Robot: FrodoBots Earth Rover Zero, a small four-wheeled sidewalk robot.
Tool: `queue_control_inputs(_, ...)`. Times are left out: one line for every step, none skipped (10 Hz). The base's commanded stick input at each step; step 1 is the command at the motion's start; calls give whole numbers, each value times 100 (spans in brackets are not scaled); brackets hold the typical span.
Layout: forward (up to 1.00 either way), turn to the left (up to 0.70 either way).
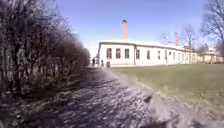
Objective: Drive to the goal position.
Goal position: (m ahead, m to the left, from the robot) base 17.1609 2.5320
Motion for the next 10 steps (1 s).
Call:
queue_control_inputs(85, 34)
queue_control_inputs(85, 34)
queue_control_inputs(85, 34)
queue_control_inputs(85, 28)
queue_control_inputs(85, 0)
queue_control_inputs(85, 0)
queue_control_inputs(85, 0)
queue_control_inputs(85, 0)
queue_control_inputs(85, 0)
queue_control_inputs(85, 0)
